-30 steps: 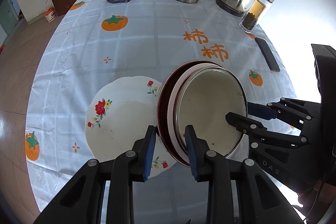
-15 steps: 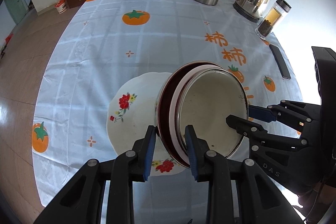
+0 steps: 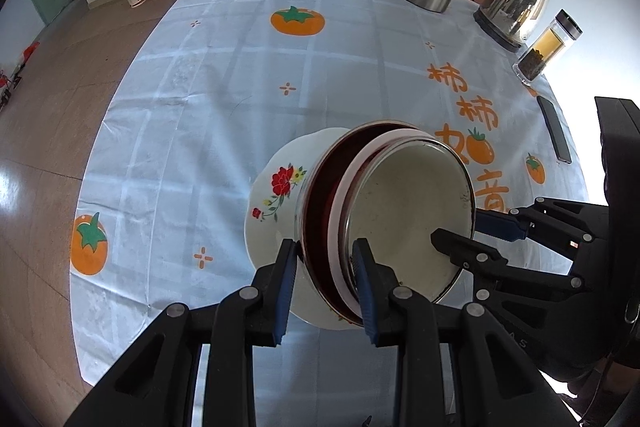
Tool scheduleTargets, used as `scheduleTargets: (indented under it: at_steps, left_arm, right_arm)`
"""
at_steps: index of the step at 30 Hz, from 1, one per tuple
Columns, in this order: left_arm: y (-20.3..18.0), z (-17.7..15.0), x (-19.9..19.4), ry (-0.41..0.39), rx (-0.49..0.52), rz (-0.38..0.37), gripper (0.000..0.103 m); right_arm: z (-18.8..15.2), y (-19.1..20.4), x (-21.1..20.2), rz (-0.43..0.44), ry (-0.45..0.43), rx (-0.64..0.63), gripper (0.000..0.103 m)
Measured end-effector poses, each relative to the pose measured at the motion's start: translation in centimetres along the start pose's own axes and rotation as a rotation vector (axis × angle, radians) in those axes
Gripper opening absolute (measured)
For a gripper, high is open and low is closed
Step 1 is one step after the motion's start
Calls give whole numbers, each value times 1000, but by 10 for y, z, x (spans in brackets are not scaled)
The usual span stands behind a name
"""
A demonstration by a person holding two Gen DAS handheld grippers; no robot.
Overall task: Organize plates and bowls
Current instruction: 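Lift the nested bowl stack with both grippers over the red-flower plates, then lower the bowl stack onto the red-flower plate stack with both grippers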
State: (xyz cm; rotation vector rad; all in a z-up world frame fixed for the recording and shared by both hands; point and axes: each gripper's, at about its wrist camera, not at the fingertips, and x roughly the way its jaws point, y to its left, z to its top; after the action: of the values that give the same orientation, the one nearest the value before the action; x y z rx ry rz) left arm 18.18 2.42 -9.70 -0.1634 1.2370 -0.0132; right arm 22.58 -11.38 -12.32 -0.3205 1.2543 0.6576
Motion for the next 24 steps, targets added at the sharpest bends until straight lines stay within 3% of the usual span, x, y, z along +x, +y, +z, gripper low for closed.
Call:
scheduleTargets:
  at_steps: [24]
  left_arm:
    - [16, 2, 18, 64, -51, -33, 31]
  right_arm:
    - [8, 9, 15, -12, 65, -41, 27]
